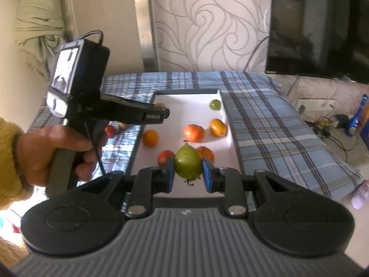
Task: Organize fruits
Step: 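Carry the tan fruit in the left tool and pear in the right tool over the box, then open the left tool to drop the tan fruit into the box while the right tool holds the pear, then lower the green pear into the box and open the right tool while the left tool returns to the bed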
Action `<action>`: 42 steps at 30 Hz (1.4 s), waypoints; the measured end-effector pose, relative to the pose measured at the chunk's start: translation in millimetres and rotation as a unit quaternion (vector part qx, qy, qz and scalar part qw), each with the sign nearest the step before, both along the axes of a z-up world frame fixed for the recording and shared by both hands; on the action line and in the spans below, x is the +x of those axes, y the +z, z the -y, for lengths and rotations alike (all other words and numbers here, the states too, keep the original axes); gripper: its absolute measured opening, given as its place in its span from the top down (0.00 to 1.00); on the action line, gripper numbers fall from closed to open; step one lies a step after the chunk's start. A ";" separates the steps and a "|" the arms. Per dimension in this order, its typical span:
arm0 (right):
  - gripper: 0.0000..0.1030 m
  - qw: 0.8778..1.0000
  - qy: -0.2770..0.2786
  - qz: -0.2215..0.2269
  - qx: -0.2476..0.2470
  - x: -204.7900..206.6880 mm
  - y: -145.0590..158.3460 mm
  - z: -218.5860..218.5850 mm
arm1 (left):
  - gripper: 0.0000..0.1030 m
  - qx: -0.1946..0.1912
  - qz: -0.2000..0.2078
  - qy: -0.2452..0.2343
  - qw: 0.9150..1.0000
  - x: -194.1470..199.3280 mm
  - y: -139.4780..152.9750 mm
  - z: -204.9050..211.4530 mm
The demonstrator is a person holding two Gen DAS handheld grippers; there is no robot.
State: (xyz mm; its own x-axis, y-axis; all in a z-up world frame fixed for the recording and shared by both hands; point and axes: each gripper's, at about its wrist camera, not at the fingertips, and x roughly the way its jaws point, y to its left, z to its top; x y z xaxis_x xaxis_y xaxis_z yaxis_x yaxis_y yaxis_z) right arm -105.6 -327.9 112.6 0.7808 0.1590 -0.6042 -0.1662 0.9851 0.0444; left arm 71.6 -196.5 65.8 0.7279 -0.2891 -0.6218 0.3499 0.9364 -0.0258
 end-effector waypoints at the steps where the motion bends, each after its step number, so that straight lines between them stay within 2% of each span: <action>1: 0.73 1.000 -0.003 -0.001 -0.001 -1.5 0.1 1.6 | 0.76 0.000 -0.002 -0.001 1.000 1.7 -1.4 2.7; 12: 0.73 1.000 -0.022 -0.005 -0.005 -17.3 0.8 11.4 | 0.74 0.018 -0.007 0.004 1.000 15.2 -9.1 15.6; 15: 0.73 1.000 -0.025 -0.004 -0.003 -19.7 0.5 13.0 | 0.65 0.021 -0.005 0.007 1.000 13.8 -8.6 16.0; 21: 0.73 1.000 -0.021 -0.004 0.003 -19.2 -0.4 13.8 | 0.62 0.023 -0.003 0.011 1.000 6.2 -4.3 12.7; 25: 0.73 1.000 -0.017 -0.002 0.008 -16.9 -1.1 14.8 | 0.54 0.023 0.001 0.016 1.000 -4.1 0.8 9.2; 29: 0.73 1.000 -0.012 0.000 0.014 -13.5 -1.3 15.3 | 0.54 0.019 0.004 0.020 1.000 -19.1 7.4 4.6; 34: 0.73 1.000 -0.011 0.004 0.019 -7.3 -2.6 19.9 | 0.52 0.009 0.013 0.018 1.000 -56.4 15.3 -3.4; 42: 0.73 1.000 0.018 0.008 0.021 12.4 -4.6 20.3 | 0.52 -0.018 -0.004 0.042 0.999 -116.0 19.7 -25.6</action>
